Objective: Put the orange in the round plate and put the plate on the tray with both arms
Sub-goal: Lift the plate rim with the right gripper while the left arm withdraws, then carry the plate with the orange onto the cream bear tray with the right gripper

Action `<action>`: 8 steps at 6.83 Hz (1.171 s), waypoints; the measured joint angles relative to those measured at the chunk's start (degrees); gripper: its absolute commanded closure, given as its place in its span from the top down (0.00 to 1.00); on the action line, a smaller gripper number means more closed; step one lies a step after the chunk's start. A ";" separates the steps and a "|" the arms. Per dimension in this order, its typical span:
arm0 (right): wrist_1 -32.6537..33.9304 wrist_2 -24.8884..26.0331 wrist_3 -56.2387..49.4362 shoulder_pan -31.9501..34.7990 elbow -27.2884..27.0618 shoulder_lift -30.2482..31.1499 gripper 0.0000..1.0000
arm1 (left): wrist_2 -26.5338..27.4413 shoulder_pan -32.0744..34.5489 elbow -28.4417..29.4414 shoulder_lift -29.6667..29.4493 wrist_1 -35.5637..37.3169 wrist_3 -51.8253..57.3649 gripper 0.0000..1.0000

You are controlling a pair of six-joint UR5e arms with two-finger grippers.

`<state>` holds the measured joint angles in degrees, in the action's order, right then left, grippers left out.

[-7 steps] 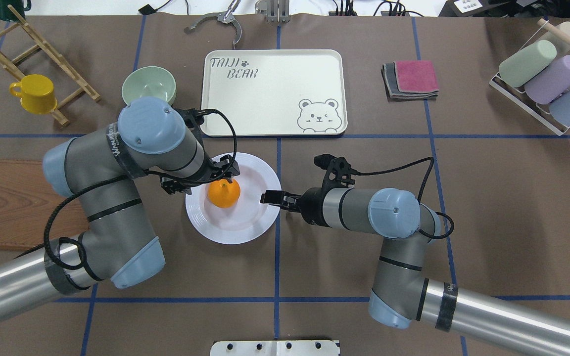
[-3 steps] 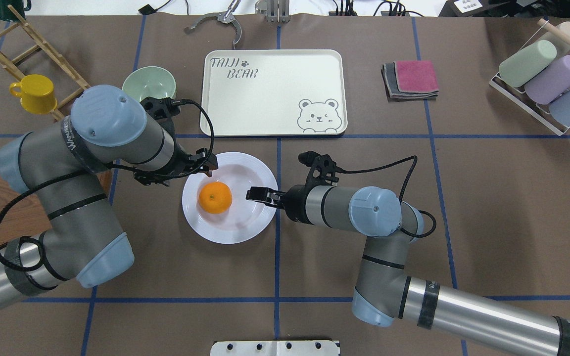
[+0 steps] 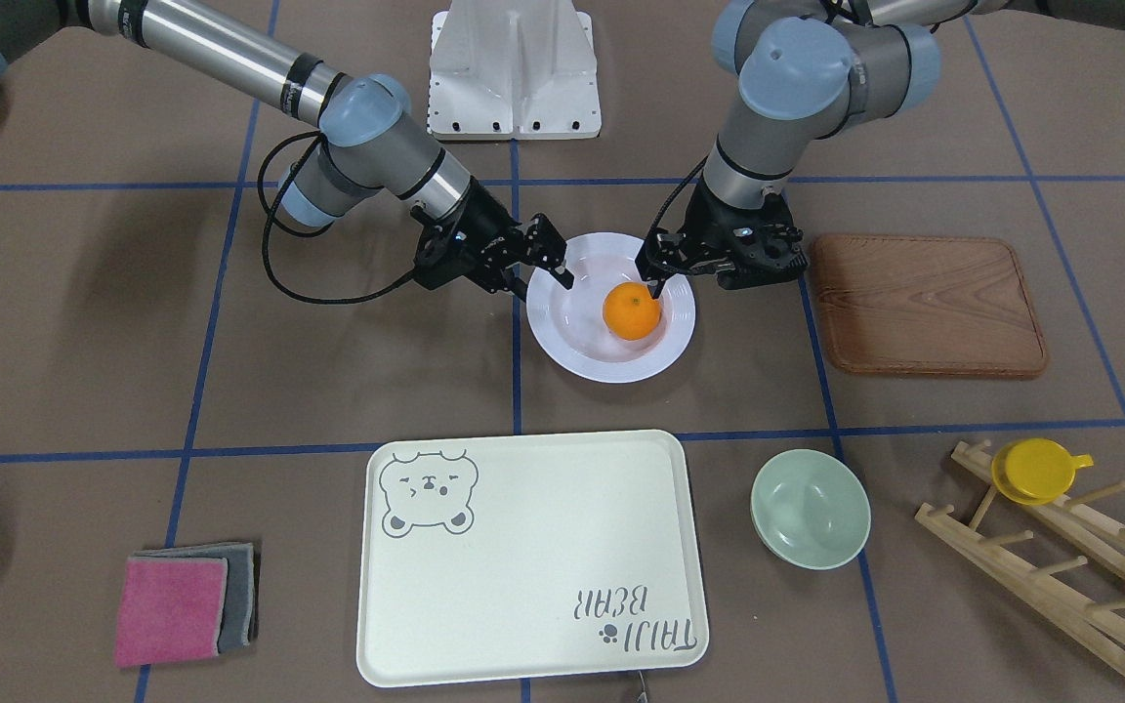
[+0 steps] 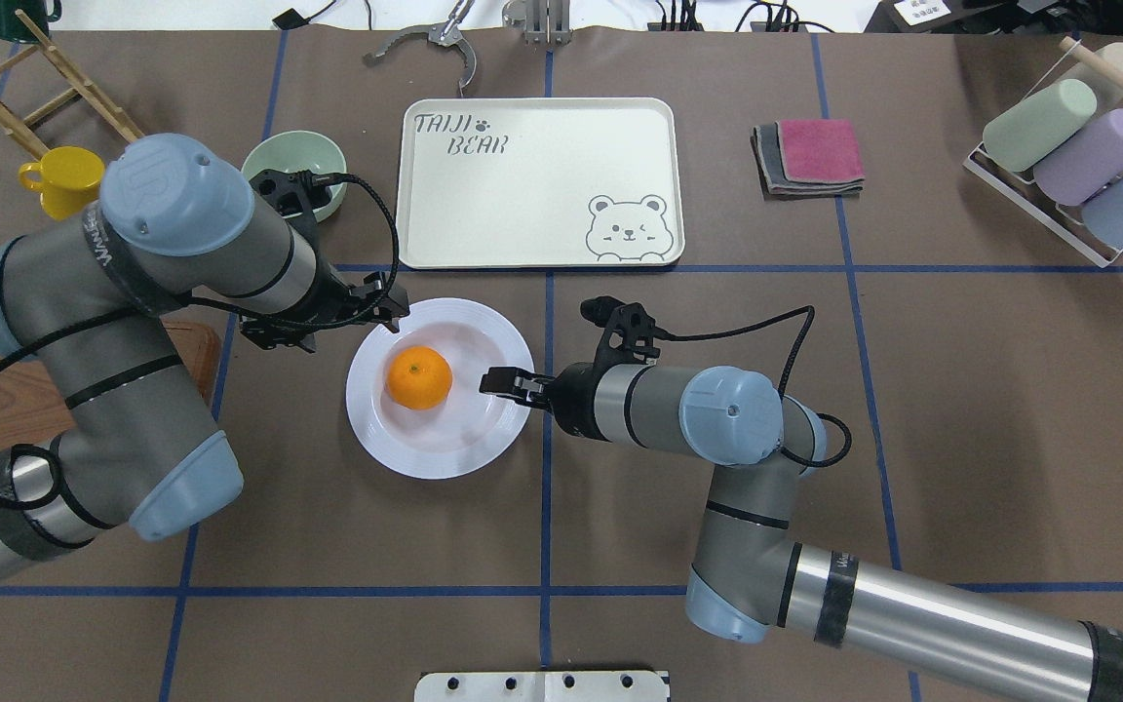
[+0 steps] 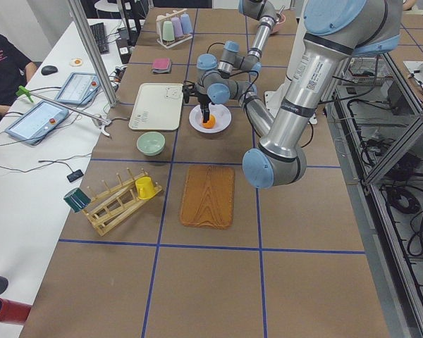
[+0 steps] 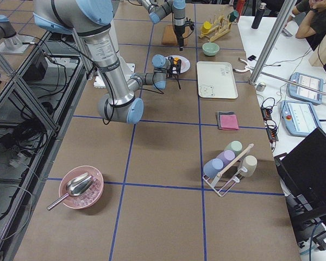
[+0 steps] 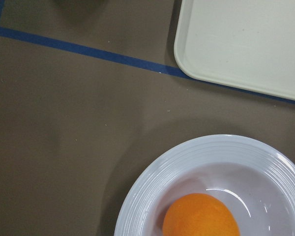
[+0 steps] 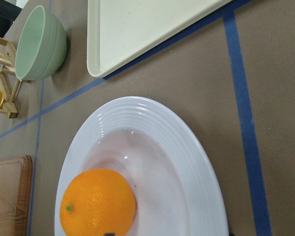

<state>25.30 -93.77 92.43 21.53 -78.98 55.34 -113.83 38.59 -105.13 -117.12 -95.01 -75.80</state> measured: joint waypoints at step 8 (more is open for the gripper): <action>-13.47 9.52 15.10 2.11 -0.43 -1.59 0.00 | -6.86 15.99 -3.99 10.14 -0.08 25.88 0.96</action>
<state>11.83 -84.25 107.53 23.64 -79.41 53.76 -120.69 54.58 -109.12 -106.99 -95.09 -49.92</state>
